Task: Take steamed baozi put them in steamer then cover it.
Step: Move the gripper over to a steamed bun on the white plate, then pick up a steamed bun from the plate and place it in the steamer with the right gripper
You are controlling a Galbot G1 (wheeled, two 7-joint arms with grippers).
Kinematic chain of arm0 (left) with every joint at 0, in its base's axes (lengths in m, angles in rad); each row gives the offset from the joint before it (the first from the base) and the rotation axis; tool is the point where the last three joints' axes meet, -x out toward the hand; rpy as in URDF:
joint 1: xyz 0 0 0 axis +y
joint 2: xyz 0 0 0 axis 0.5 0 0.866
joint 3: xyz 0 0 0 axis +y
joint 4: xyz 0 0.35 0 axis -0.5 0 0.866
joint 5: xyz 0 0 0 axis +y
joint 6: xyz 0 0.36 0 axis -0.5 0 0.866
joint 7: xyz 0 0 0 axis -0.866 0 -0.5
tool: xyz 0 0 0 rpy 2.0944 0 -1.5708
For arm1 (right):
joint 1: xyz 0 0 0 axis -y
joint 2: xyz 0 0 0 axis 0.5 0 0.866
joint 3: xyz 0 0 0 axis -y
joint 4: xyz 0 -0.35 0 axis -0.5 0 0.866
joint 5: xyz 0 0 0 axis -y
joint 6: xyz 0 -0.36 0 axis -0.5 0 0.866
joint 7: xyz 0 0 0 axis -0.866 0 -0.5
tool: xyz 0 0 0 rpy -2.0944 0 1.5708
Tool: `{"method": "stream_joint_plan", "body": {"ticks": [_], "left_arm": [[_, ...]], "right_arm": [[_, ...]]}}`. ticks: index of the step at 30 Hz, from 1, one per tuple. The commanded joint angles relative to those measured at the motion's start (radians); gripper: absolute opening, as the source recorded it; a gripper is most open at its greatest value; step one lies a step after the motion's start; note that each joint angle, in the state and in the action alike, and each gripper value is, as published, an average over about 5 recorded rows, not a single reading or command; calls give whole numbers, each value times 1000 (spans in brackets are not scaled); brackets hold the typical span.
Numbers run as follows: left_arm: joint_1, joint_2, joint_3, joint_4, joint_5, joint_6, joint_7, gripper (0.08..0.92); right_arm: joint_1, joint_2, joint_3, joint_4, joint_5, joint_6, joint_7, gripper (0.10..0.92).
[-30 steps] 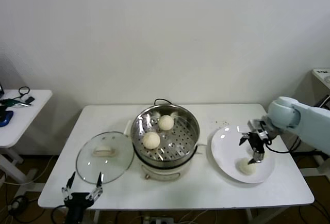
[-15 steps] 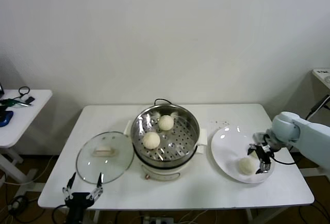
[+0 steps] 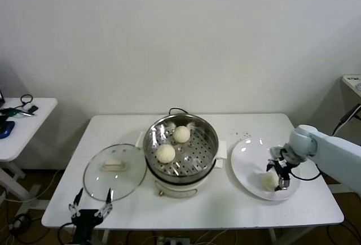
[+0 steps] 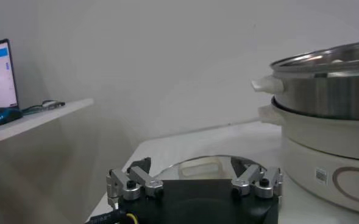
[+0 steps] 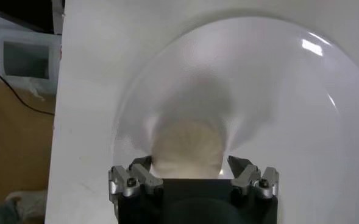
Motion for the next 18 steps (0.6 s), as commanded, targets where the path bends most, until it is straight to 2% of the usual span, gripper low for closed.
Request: {"method": "stream_joint_plan", "body": {"ticks": [1, 6, 12, 18], "left_arm": [[-5, 1, 1, 4, 1, 1, 0, 823], [-9, 1, 2, 8, 1, 2, 0, 823], [-4, 2, 3, 3, 2, 2, 0, 823], [-5, 3, 7, -4, 7, 6, 0, 823]], "right_arm": [[-5, 26, 5, -23, -3, 12, -13, 742], [11, 19, -1, -25, -5, 26, -23, 684], [63, 18, -19, -18, 17, 60, -26, 656], [305, 44, -156, -5, 56, 266, -69, 658]]}}
